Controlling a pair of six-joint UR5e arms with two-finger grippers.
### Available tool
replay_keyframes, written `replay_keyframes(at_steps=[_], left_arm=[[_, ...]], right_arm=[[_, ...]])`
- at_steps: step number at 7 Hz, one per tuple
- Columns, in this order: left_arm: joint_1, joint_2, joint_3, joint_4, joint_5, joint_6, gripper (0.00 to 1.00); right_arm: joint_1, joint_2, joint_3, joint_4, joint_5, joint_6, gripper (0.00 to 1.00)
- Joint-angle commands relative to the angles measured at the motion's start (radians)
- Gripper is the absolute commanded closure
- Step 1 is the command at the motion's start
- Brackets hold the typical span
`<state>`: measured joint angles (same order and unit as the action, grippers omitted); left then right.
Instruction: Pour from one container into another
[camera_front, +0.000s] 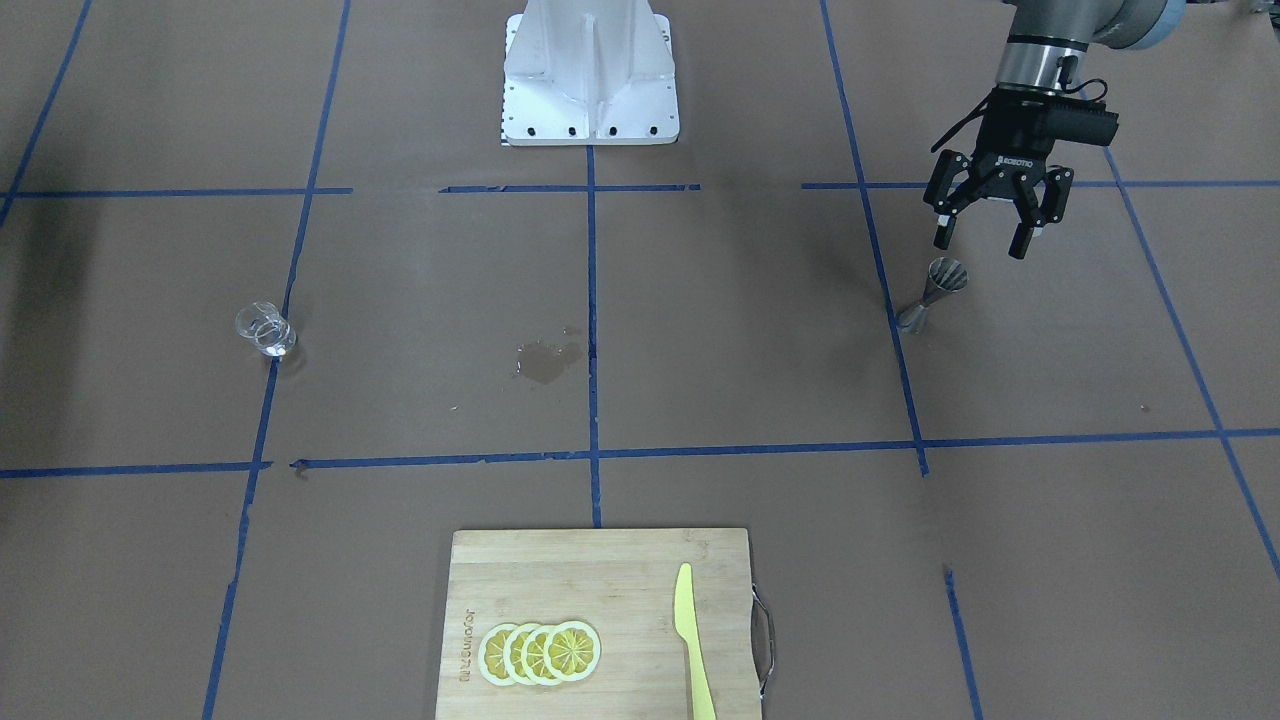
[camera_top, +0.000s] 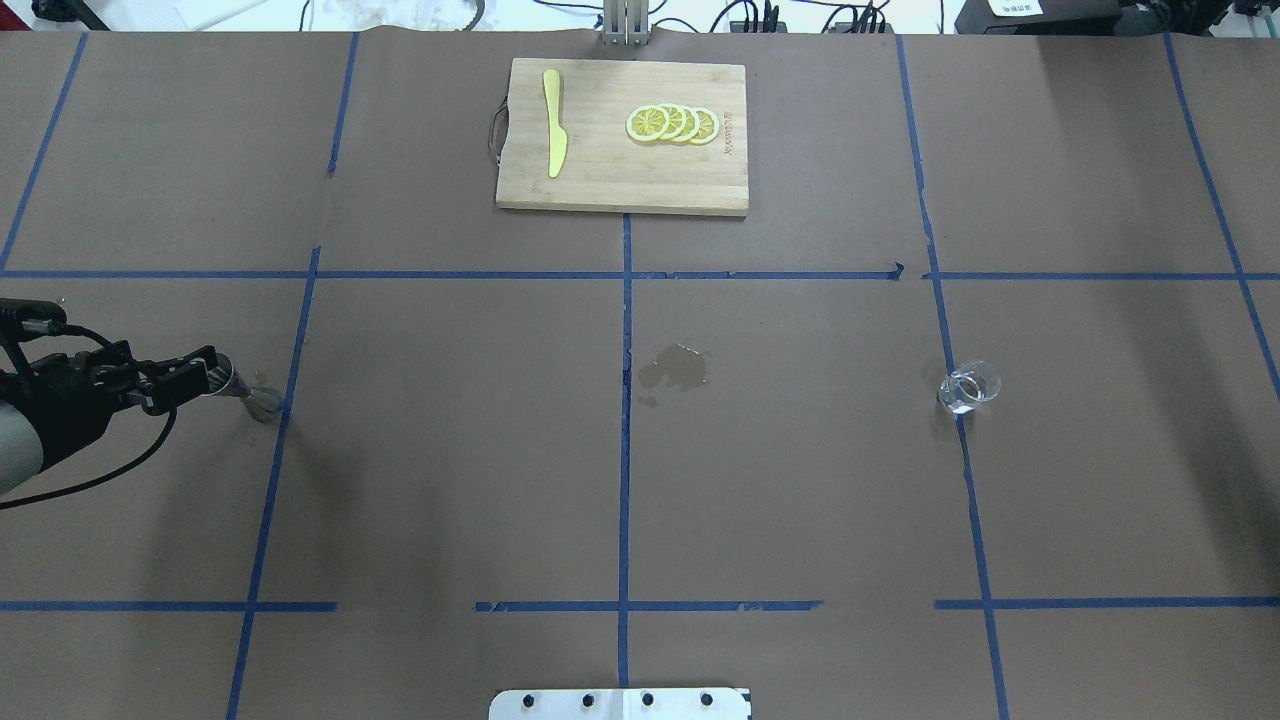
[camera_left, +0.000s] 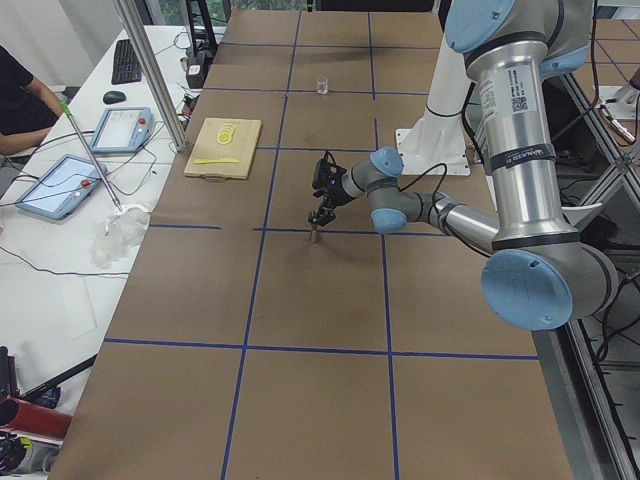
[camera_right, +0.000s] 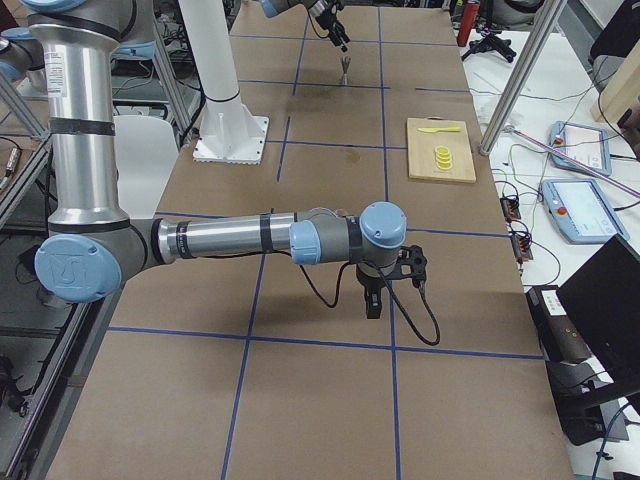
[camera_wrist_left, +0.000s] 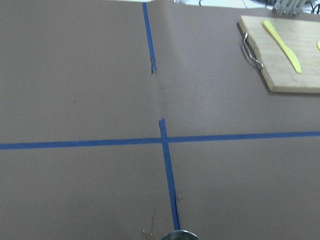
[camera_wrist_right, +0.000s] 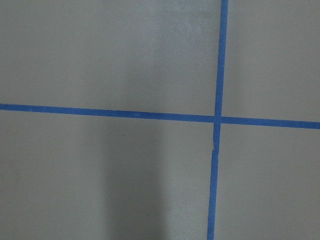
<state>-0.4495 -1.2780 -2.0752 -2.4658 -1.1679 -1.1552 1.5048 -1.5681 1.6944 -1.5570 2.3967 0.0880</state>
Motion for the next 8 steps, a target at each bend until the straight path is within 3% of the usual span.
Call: replay_keyframes(at_steps=[1, 2, 5, 8], left_arm=[[0.112, 0.023, 0.0, 0.005, 0.196, -0.045, 0.0], [0.196, 0.025, 0.004, 0.017, 0.262, -0.149, 0.0], [0.284, 0.057, 0.046, 0.018, 0.445, -0.215, 0.01], [0.324, 0.017, 0.134, 0.01, 0.54, -0.216, 0.01]], right_arm=[[0.0, -0.001, 0.008, 0.0, -0.001, -0.001, 0.0], [0.0, -0.001, 0.007, 0.0, 0.001, -0.001, 0.0], [0.0, -0.001, 0.007, -0.002, 0.002, -0.001, 0.0], [0.0, -0.004, 0.008, -0.002, 0.004, -0.001, 0.0]])
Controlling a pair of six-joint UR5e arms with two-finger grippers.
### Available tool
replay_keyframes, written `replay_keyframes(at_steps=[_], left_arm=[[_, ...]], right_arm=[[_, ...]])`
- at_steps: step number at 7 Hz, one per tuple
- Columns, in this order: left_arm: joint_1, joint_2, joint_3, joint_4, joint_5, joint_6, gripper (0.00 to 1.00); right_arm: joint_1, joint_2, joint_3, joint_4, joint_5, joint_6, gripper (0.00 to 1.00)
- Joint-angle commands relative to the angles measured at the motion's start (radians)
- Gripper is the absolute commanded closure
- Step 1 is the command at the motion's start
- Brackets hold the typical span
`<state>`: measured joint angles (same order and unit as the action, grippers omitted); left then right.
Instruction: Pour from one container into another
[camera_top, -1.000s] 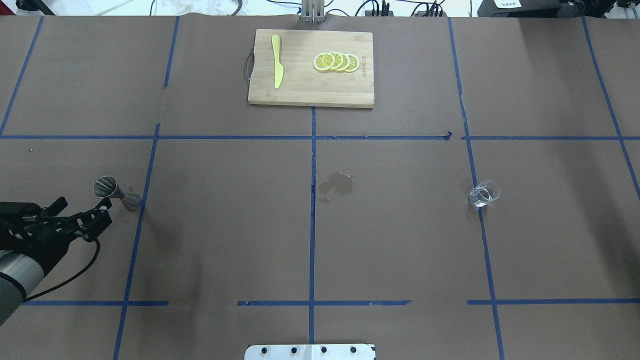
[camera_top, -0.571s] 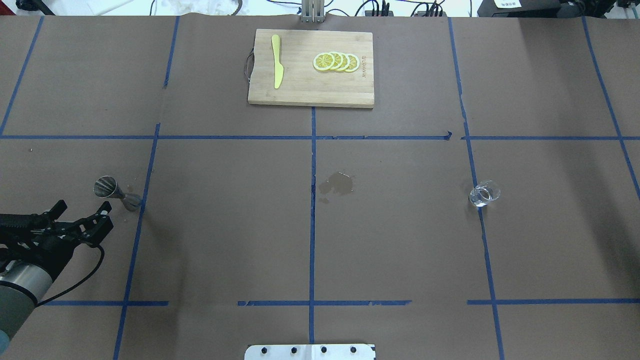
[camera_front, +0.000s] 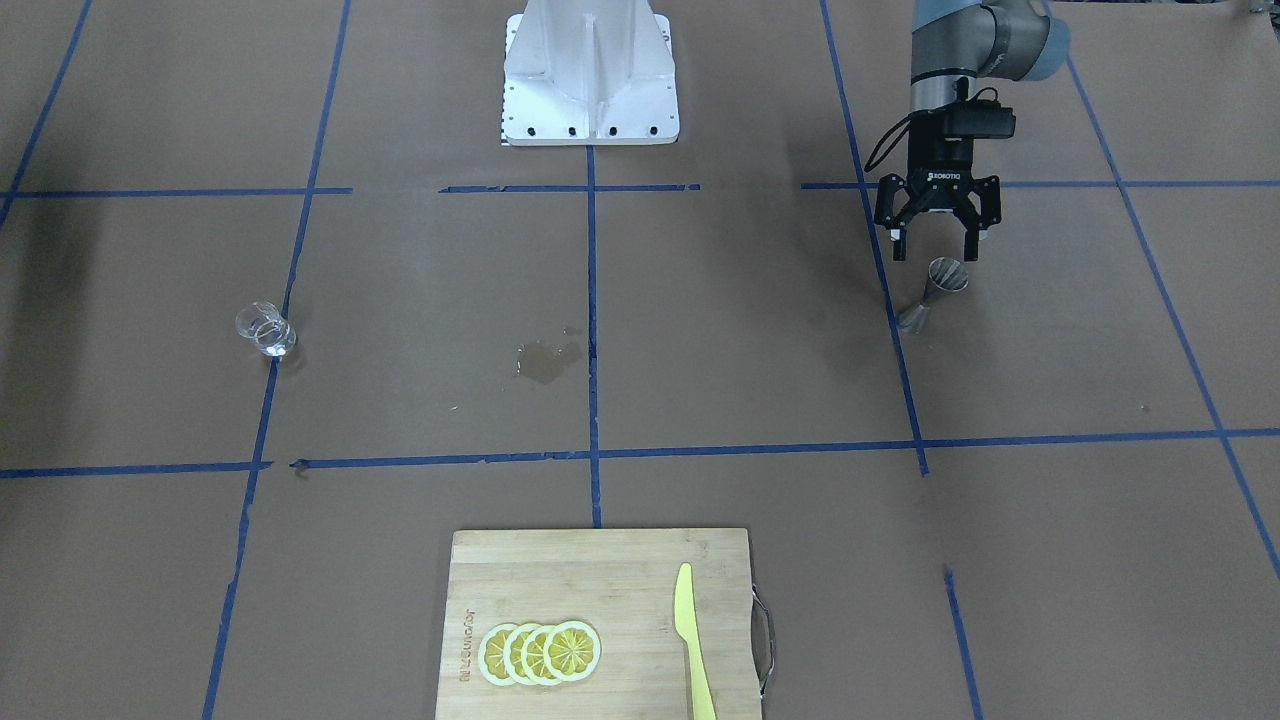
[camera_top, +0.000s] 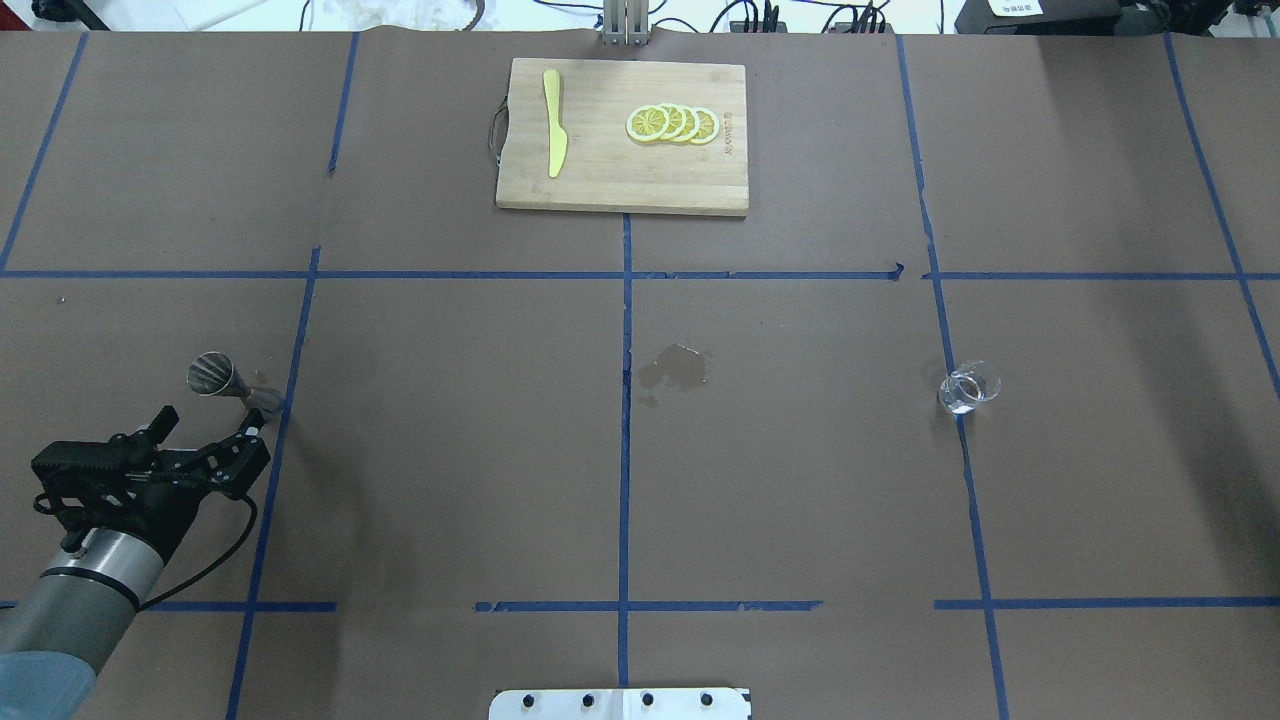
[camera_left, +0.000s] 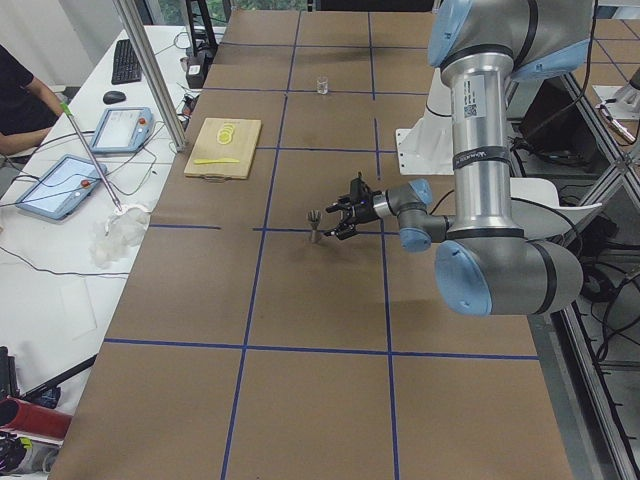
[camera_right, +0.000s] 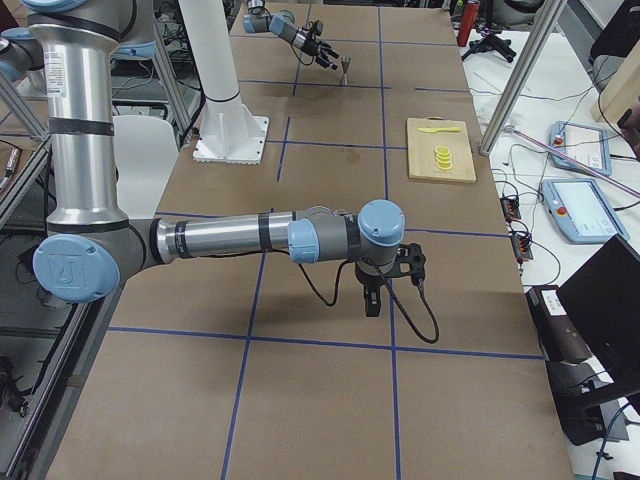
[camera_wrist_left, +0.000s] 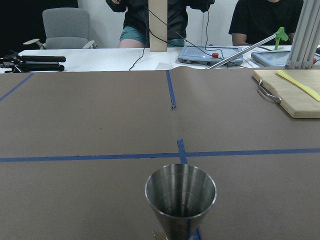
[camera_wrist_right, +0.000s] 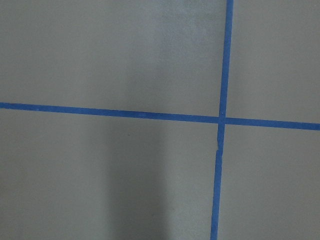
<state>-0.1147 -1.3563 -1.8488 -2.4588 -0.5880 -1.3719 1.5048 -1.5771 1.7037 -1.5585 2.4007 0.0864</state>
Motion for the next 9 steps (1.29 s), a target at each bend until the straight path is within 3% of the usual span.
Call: replay_keyframes(at_steps=[1, 9], left_arm=[[0.001, -0.029, 0.051, 0.0, 0.037, 0.001, 0.01], [0.001, -0.132, 0.236, -0.123, 0.177, 0.002, 0.01]], right_arm=[[0.0, -0.001, 0.001, 0.002, 0.0, -0.001, 0.0], [0.0, 0.0, 0.001, 0.002, -0.002, -0.001, 0.0]])
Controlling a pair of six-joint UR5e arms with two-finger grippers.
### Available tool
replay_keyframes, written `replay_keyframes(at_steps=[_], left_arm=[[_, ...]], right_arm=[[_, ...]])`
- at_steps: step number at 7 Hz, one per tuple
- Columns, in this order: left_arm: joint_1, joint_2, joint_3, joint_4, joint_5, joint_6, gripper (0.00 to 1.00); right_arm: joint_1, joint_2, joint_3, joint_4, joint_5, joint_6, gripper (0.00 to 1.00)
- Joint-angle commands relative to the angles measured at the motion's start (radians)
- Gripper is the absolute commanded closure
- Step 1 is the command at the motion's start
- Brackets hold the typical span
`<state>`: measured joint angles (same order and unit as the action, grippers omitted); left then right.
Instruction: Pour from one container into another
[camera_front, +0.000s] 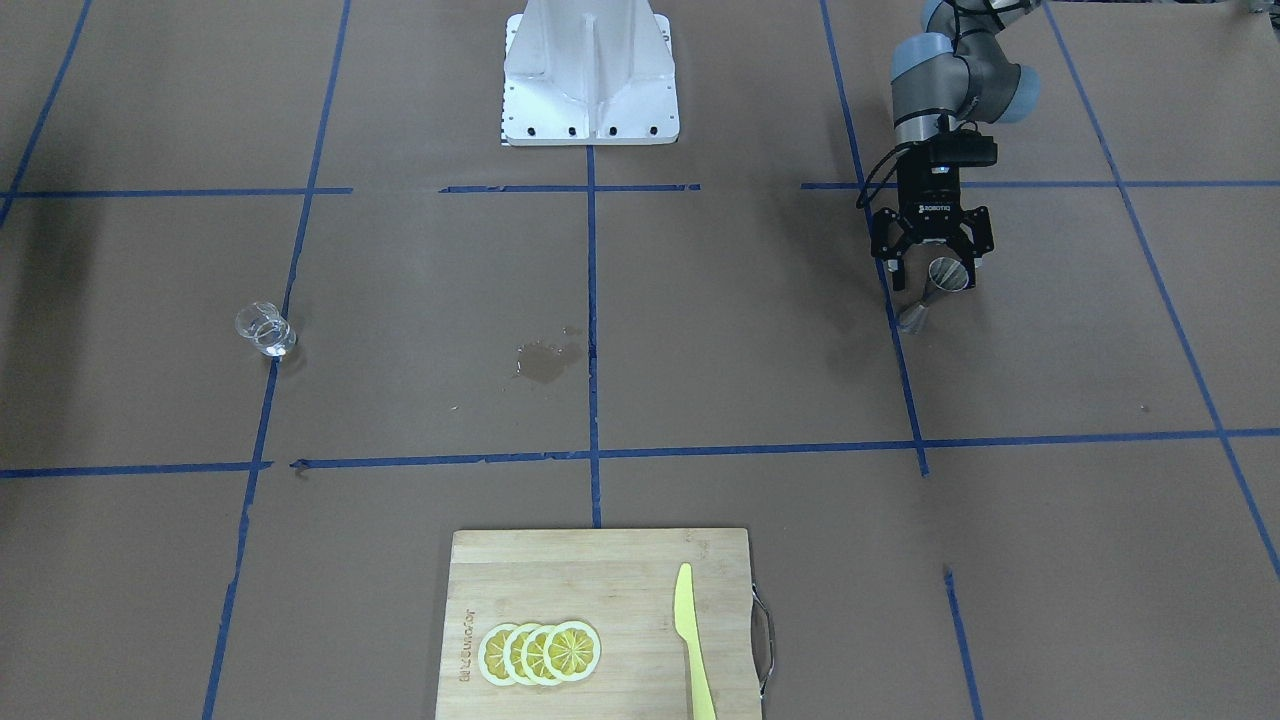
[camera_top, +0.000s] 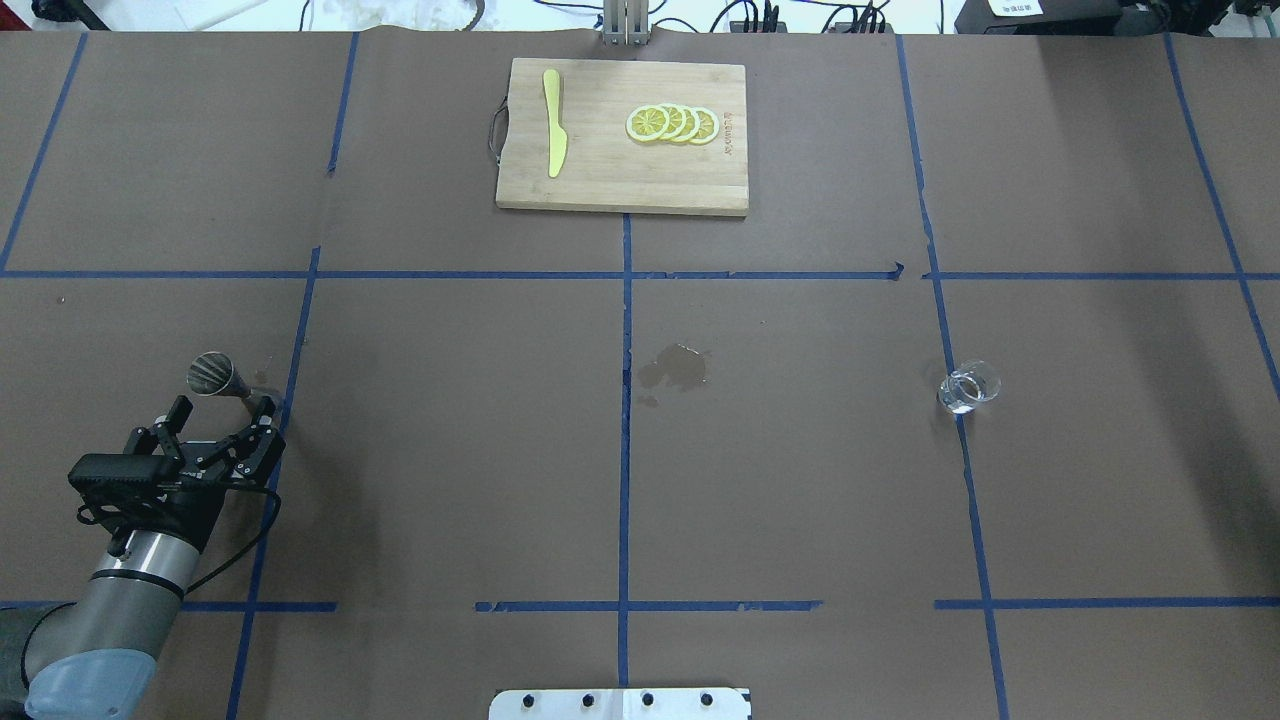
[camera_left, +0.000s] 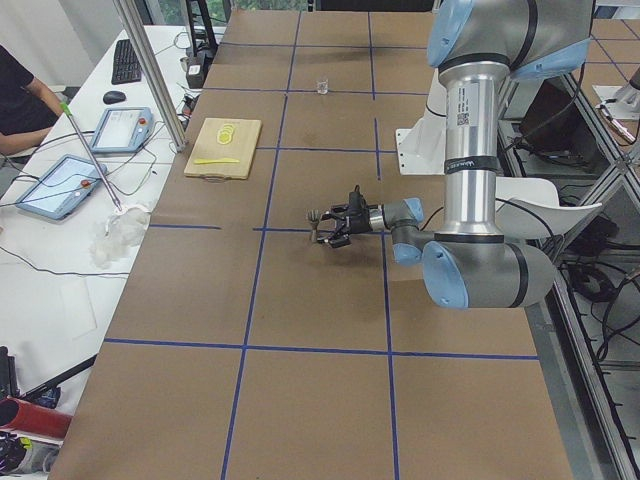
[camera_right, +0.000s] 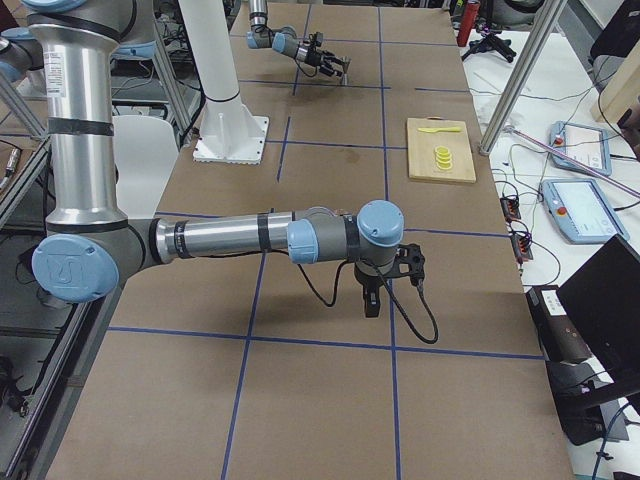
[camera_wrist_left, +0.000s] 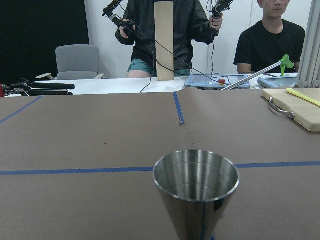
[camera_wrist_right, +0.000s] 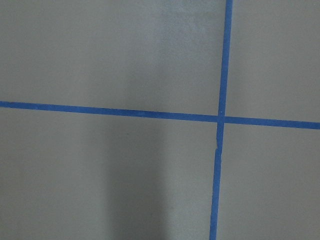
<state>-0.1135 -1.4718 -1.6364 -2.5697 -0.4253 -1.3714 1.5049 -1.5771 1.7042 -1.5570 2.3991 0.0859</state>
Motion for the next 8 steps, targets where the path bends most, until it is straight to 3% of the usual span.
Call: replay_keyframes(at_steps=[1, 8], left_arm=[[0.0, -0.022, 0.032, -0.015, 0.017, 0.005, 0.02], [0.0, -0.047, 0.052, -0.017, 0.008, 0.05, 0.06]], right_arm=[[0.0, 0.0, 0.002, 0.0, 0.0, 0.0, 0.0], [0.0, 0.0, 0.0, 0.0, -0.003, 0.0, 0.0]])
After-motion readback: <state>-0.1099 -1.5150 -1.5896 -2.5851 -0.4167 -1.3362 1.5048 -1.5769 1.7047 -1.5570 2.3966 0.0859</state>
